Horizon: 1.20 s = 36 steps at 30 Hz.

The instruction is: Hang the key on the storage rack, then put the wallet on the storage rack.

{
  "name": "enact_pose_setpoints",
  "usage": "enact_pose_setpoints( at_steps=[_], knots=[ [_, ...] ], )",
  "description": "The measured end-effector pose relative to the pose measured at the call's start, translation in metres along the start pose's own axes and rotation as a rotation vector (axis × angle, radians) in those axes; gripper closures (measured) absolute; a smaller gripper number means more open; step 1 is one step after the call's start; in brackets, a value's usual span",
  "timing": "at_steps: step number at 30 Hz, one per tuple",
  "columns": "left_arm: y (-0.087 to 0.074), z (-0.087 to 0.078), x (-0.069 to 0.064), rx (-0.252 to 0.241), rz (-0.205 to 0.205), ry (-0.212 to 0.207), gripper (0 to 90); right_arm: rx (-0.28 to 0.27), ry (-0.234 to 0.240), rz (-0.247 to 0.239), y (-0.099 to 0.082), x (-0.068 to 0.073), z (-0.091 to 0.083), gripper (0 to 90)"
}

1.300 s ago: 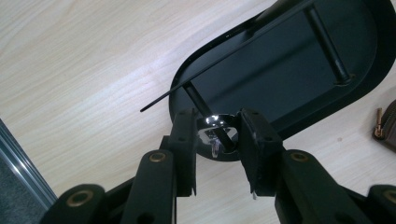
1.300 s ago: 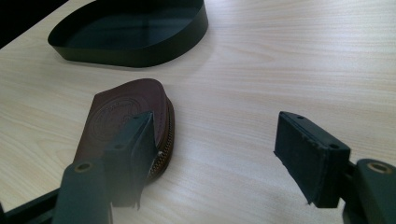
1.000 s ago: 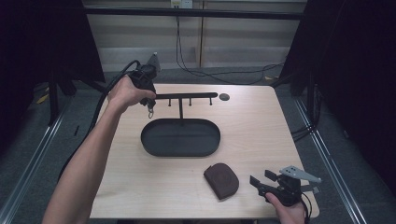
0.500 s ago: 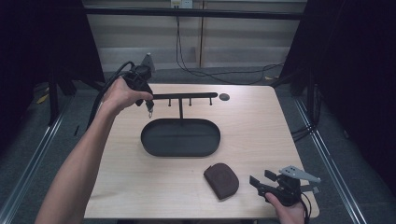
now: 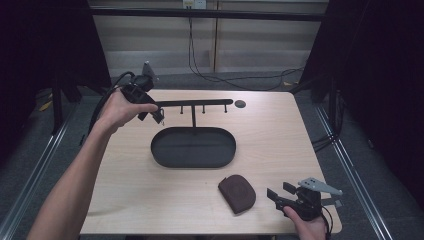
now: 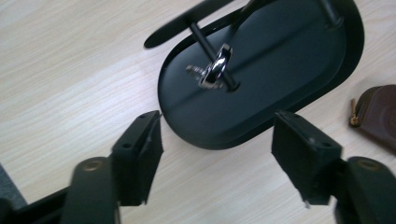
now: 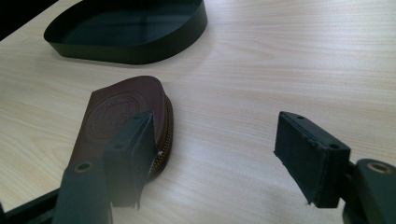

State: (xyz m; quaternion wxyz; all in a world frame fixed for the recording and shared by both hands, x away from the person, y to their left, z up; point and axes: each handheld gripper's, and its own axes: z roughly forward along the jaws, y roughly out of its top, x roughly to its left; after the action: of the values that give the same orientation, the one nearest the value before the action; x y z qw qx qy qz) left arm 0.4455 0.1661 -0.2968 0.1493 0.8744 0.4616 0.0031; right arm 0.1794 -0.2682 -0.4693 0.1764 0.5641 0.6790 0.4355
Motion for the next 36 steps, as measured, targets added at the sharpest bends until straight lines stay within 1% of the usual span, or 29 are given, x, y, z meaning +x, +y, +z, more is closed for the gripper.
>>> enact_pose_setpoints(
  at_steps=[1,3,4,6,7,8,9,10,11,12,15,16,17,18,19,21,23,25,27,28,29,30,31,32,34,35,36],
  knots=[
    [-0.003,-0.001,0.001,-0.013,0.009,0.000,31.7,0.000,0.002,0.001,0.000,0.000,0.000,29.0],
    [-0.008,-0.002,0.002,-0.012,0.020,-0.004,29.5,0.005,0.001,0.005,0.000,-0.001,0.001,29.0],
    [-0.010,-0.002,0.003,-0.014,0.023,0.000,28.7,0.008,0.001,0.005,0.001,-0.001,0.002,29.0],
    [-0.016,-0.003,0.005,-0.029,0.034,-0.010,26.6,0.011,0.001,0.007,0.001,-0.001,0.003,29.0],
    [-0.019,-0.003,0.006,-0.040,0.029,-0.013,26.6,0.010,0.003,0.006,0.001,-0.001,0.003,29.0],
    [-0.022,-0.004,0.007,-0.051,0.025,-0.006,25.9,0.011,0.003,0.006,0.001,-0.001,0.003,29.0],
    [-0.022,-0.004,0.007,-0.051,0.025,-0.006,24.6,0.011,0.002,0.009,0.001,-0.001,0.003,29.0],
    [-0.028,-0.002,0.011,-0.077,-0.001,0.008,23.9,0.012,0.003,0.012,0.001,-0.001,0.003,29.0],
    [-0.028,-0.002,0.011,-0.077,-0.001,0.008,22.9,0.012,0.003,0.012,0.001,-0.001,0.003,29.0],
    [-0.033,0.000,0.016,-0.085,-0.016,-0.008,22.1,0.013,0.001,0.013,0.001,-0.001,0.004,29.0],
    [-0.040,0.001,0.021,-0.118,-0.028,-0.022,19.9,0.014,-0.002,0.011,0.001,-0.001,0.004,29.0],
    [-0.043,0.001,0.022,-0.127,-0.013,-0.020,19.7,0.014,-0.002,0.013,0.001,-0.001,0.004,29.0],
    [-0.046,0.002,0.023,-0.129,-0.012,-0.038,17.8,0.013,-0.003,0.014,0.001,-0.002,0.004,29.0],
    [-0.049,0.002,0.024,-0.128,-0.007,-0.045,16.4,0.013,-0.003,0.015,0.001,-0.002,0.004,29.0],
    [-0.052,0.003,0.024,-0.141,-0.014,-0.044,16.8,0.012,-0.003,0.014,0.001,-0.002,0.004,29.0],
    [-0.058,0.005,0.024,-0.153,0.008,-0.049,16.4,0.014,-0.004,0.014,0.001,-0.001,0.004,29.0],
    [-0.066,0.009,0.024,-0.166,0.019,-0.080,16.8,0.013,-0.005,0.014,0.001,-0.001,0.003,29.0],
    [-0.073,0.012,0.023,-0.187,0.023,-0.081,16.7,0.012,-0.005,0.015,0.001,-0.001,0.003,29.0],
    [-0.075,0.014,0.023,-0.190,0.030,-0.076,16.9,0.011,-0.006,0.016,0.001,-0.002,0.003,29.0],
    [-0.084,0.015,0.024,-0.217,0.034,-0.064,17.2,0.013,-0.006,0.016,0.001,-0.002,0.004,29.0],
    [-0.084,0.015,0.024,-0.217,0.034,-0.064,17.3,0.014,-0.007,0.014,0.001,-0.001,0.004,28.9],
    [-0.090,0.017,0.025,-0.230,0.037,-0.064,17.6,0.014,-0.008,0.013,0.001,-0.001,0.004,29.0],
    [-0.090,0.017,0.025,-0.230,0.037,-0.064,17.7,0.014,-0.008,0.013,0.001,-0.001,0.004,29.0],
    [-0.099,0.018,0.025,-0.246,0.061,-0.067,17.7,0.017,-0.008,0.007,0.001,-0.001,0.004,29.0],
    [-0.107,0.018,0.024,-0.279,0.076,-0.068,17.7,0.021,-0.008,0.000,0.001,0.000,0.004,28.9],
    [-0.112,0.018,0.023,-0.297,0.081,-0.077,17.7,0.022,-0.006,-0.003,0.001,0.000,0.005,29.0],
    [-0.116,0.019,0.022,-0.305,0.086,-0.084,17.7,0.023,-0.004,-0.007,0.001,0.001,0.004,28.9]
  ],
)
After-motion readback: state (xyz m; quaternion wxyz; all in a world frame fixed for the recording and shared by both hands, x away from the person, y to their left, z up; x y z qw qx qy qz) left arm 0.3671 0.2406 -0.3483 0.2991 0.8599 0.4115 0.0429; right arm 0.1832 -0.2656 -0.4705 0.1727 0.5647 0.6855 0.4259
